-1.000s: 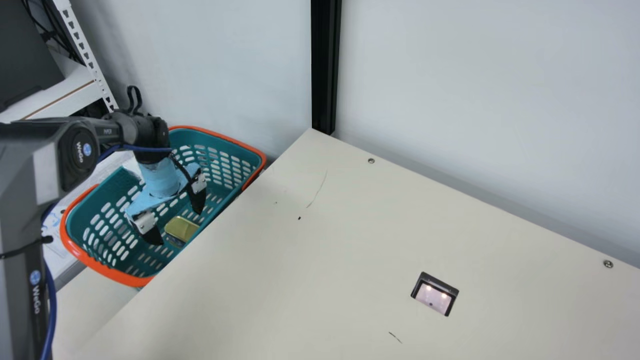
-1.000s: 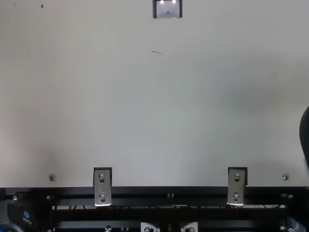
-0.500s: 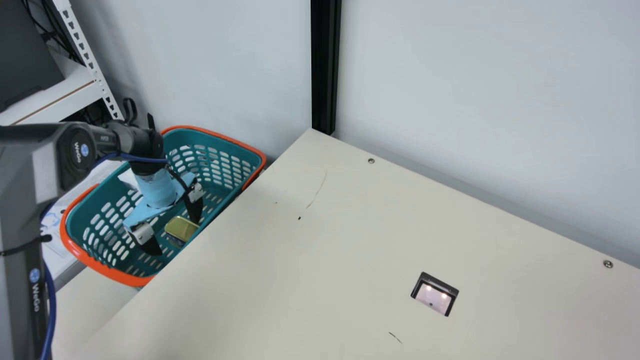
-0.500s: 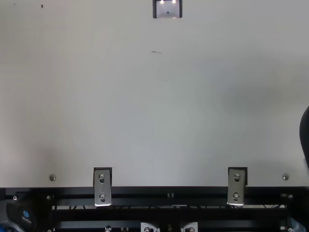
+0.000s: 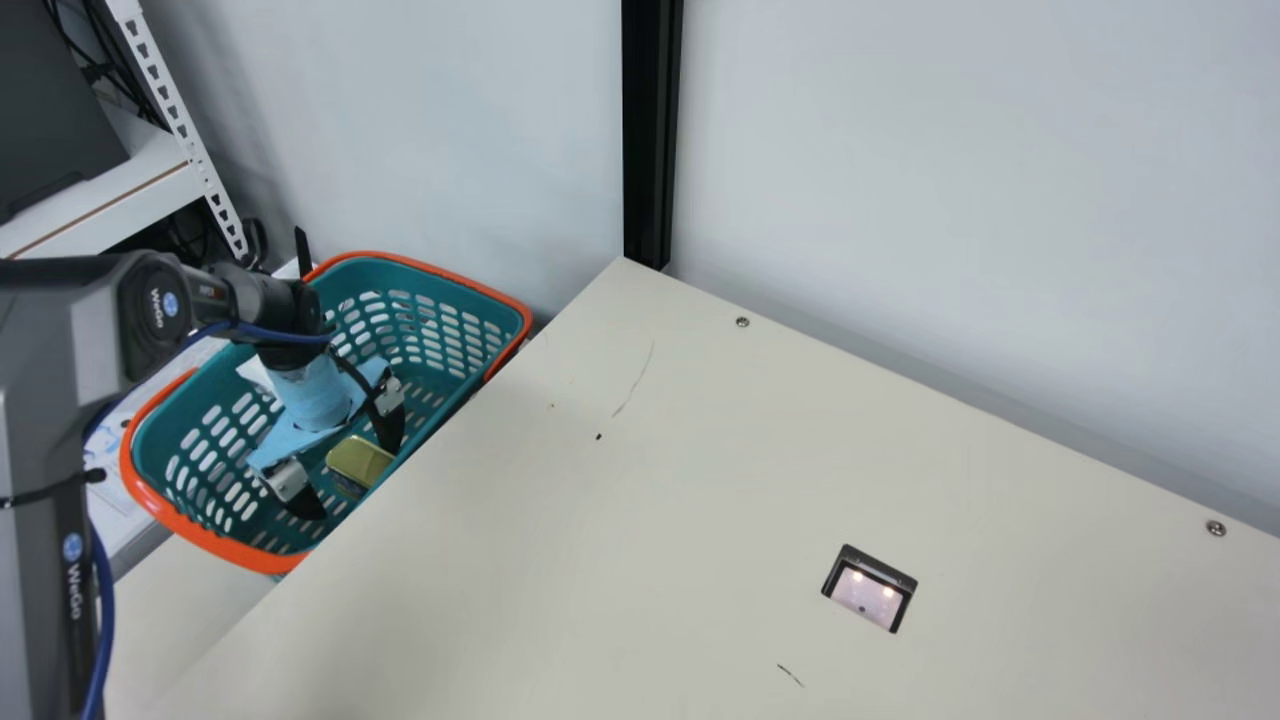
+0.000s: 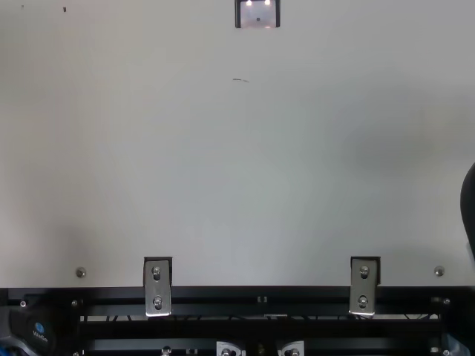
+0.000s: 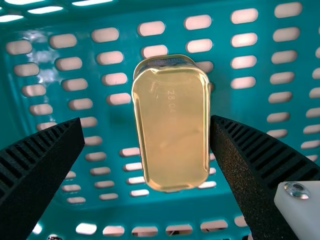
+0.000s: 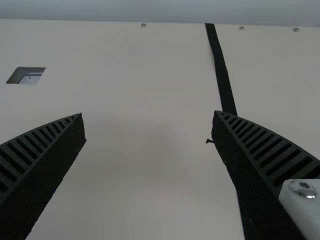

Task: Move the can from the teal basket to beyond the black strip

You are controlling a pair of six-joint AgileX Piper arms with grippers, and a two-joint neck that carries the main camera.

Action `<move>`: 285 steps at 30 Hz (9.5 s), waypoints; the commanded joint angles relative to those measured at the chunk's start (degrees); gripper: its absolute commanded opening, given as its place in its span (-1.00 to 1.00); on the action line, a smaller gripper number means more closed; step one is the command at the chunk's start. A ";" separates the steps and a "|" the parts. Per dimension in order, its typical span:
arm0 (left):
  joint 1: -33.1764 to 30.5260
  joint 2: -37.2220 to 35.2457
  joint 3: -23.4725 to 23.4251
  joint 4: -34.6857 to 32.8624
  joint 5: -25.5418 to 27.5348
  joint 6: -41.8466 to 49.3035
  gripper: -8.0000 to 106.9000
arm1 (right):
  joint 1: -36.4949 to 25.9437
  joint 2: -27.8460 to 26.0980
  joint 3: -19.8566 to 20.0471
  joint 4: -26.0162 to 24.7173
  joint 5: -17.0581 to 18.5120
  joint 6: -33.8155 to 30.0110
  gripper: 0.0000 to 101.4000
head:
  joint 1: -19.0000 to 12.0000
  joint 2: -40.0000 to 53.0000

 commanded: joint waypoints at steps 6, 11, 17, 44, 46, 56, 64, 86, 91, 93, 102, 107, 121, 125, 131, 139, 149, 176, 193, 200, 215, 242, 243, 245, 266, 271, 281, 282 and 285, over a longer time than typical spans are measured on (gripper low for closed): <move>0.34 1.12 0.19 -1.84 -2.91 1.67 -0.68 | 0.00 0.00 0.00 0.00 0.00 0.00 1.00 | -3.32 1.38; 0.37 0.52 0.89 -3.90 -4.39 4.07 -0.68 | 0.00 0.00 0.00 0.00 0.00 0.00 1.00 | -3.32 1.38; 0.14 -4.13 3.21 -7.53 -5.45 9.02 -0.68 | 0.00 0.00 0.00 0.00 0.00 0.00 1.00 | -3.32 1.38; 0.34 -43.46 15.09 -25.19 -3.42 36.89 -0.68 | 0.00 0.00 0.00 0.00 0.00 0.00 1.00 | -3.32 1.38; 0.42 -46.03 15.14 -27.04 -2.54 38.80 -0.68 | 0.00 0.00 0.00 0.00 0.00 0.00 1.00 | -3.32 1.38; -0.33 -54.93 14.12 -34.56 8.79 46.84 -0.68 | 0.00 0.00 0.00 0.00 0.00 0.00 1.00 | -3.32 1.38; -2.53 -59.15 14.16 -36.11 21.77 50.84 -0.68 | 0.00 0.00 0.00 0.00 0.00 0.00 1.00 | -3.32 1.38; -4.81 -61.44 15.17 -35.26 28.18 53.60 -0.68 | 0.00 0.00 0.00 0.00 0.00 0.00 1.00 | -3.32 1.38; -4.90 -61.64 15.06 -35.46 29.07 52.63 -0.68 | 0.00 0.00 0.00 0.00 0.00 0.00 1.00 | -3.32 1.38; -4.91 -62.00 14.97 -35.97 30.16 51.38 -0.68 | 0.00 0.00 0.00 0.00 0.00 0.00 1.00 | -3.32 1.38; -9.16 -63.99 17.92 -38.05 31.25 42.23 -0.68 | 0.00 0.00 0.00 0.00 0.00 0.00 1.00 | -3.32 1.38; -12.58 -65.30 20.16 -38.19 31.25 37.04 -0.68 | 0.00 0.00 0.00 0.00 0.00 0.00 1.00 | -3.32 1.38; -19.46 -67.03 24.71 -38.11 31.25 25.96 -0.68 | 0.00 0.00 0.00 0.00 0.00 0.00 1.00 | -3.32 1.38; -20.54 -67.40 25.58 -39.27 31.25 23.97 -0.68 | 0.00 0.00 0.00 0.00 0.00 0.00 1.00 | -3.32 1.38; -21.44 -68.49 26.76 -40.45 31.25 23.09 -0.68 | 0.00 0.00 0.00 0.00 0.00 0.00 1.00 | -3.32 1.38; -21.29 -68.93 27.00 -39.91 31.25 23.15 -0.68 | 0.00 0.00 0.00 0.00 0.00 0.00 1.00 | -3.32 1.38; -21.29 -68.93 27.00 -39.91 31.25 23.15 -0.68 | 0.00 0.00 0.00 0.00 0.00 0.00 1.00 | -3.32 1.38; -22.38 -66.51 27.77 -44.26 31.25 23.40 -0.68 | 0.00 0.00 0.00 0.00 0.00 0.00 1.00 | -3.32 1.38; -22.47 -66.57 27.79 -44.26 31.12 23.41 -0.68 | 0.00 0.00 0.00 0.00 0.00 0.00 1.00 | -3.32 1.38; -22.47 -66.57 27.79 -44.26 31.12 23.41 -0.68 | 0.00 0.00 0.00 0.00 0.00 0.00 1.00 | -3.32 1.38; -27.63 -68.56 28.87 -39.05 22.24 32.89 -0.68 | 0.00 0.00 0.00 0.00 0.00 0.00 1.00 | -3.32 1.38; -37.67 -72.60 33.36 -28.38 6.54 38.35 -0.68 | 0.00 0.00 0.00 0.00 0.00 0.00 1.00 | 3.10 -27.46; -37.67 -72.60 33.36 -28.38 6.54 38.35 -0.68 | 0.00 0.00 0.00 0.00 0.00 0.00 1.00 | 3.35 -28.68; -37.67 -72.60 33.36 -28.38 6.54 38.35 -0.68 | 0.00 0.00 0.00 0.00 0.00 0.00 1.00 | 3.67 -31.08; -37.66 -72.76 33.43 -27.98 5.96 38.90 -0.68 | 0.00 0.00 0.00 0.00 0.00 0.00 1.00 | 3.68 -34.46; -40.29 -74.09 34.46 -24.67 1.09 39.34 -0.68 | 0.00 0.00 0.00 0.00 0.00 0.00 1.00 | 3.68 -34.46; -49.34 -75.81 38.70 -20.80 -12.39 42.38 -0.68 | 0.00 0.00 0.00 0.00 0.00 0.00 1.00 | 3.68 -34.46; -50.26 -75.78 38.97 -21.06 -13.46 43.03 -0.68 | 0.00 0.00 0.00 0.00 0.00 0.00 1.00 | 3.68 -34.46; -52.97 -75.42 39.75 -22.90 -16.55 45.90 -0.68 | 0.00 0.00 0.00 0.00 0.00 0.00 1.00 | 3.68 -34.46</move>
